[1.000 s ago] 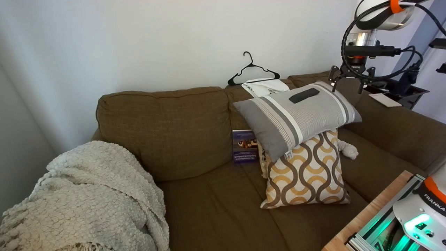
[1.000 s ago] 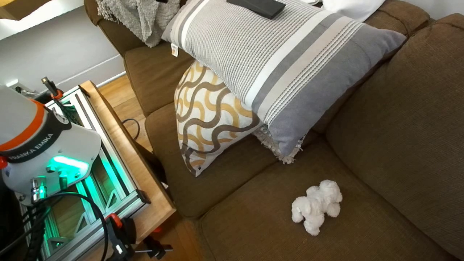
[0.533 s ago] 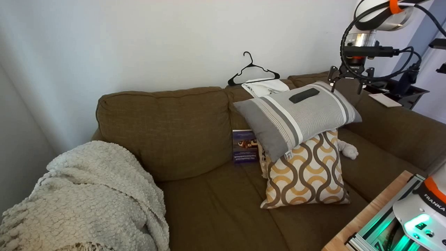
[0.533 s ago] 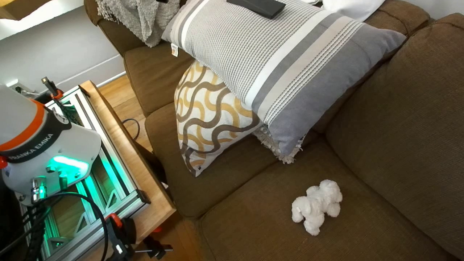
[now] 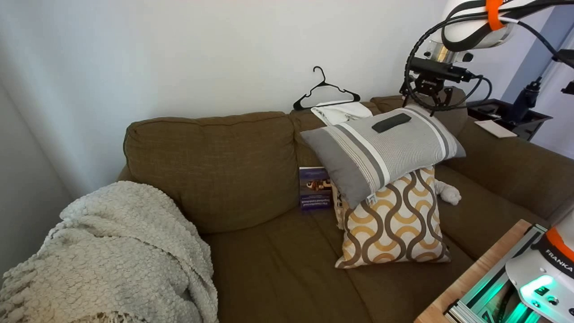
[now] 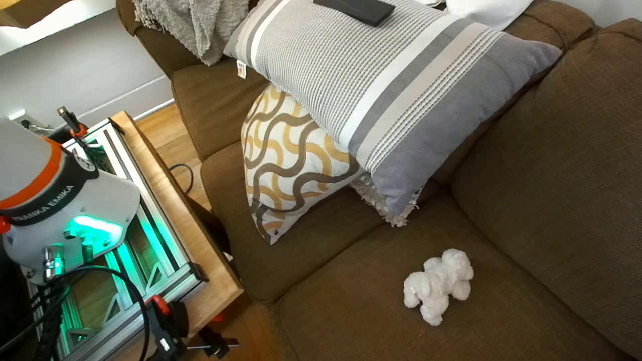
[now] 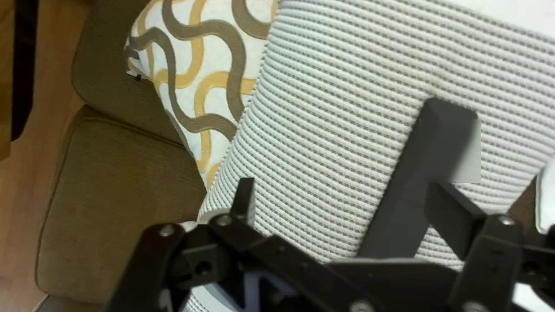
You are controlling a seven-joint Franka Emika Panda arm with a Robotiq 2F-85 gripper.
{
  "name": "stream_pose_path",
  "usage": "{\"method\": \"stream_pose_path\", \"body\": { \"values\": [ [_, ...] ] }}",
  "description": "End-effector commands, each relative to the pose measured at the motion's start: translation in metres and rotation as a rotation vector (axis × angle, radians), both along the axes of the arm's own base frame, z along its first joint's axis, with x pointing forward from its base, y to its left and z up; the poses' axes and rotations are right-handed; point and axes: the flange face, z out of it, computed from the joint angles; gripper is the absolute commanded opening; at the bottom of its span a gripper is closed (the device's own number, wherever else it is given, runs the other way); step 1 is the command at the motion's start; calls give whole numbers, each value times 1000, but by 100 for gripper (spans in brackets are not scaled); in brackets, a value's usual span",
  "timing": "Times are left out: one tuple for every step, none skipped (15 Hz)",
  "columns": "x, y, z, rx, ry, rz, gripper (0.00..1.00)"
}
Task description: Put the black remote on the black hanger
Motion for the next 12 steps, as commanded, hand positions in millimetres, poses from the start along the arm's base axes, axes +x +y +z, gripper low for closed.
{"method": "stream_pose_path", "body": {
  "values": [
    [11, 7, -19, -87, -80, -148, 100],
    [13, 5, -24, -110, -100, -193, 100],
    [14, 1, -30, -132, -100, -238, 100],
    [14, 0, -33, -146, -93, -245, 100],
    [15, 6, -25, -118, -83, -195, 100],
    [15, 5, -29, -129, -80, -213, 100],
    [16, 4, -31, -133, -77, -222, 100],
    [16, 3, -32, -133, -76, -225, 100],
    [16, 3, -32, -134, -77, -227, 100],
    [16, 3, -32, -134, -77, -227, 100],
    [16, 3, -32, -134, -78, -228, 100],
    [16, 3, -32, -134, -78, -228, 100]
  ]
}}
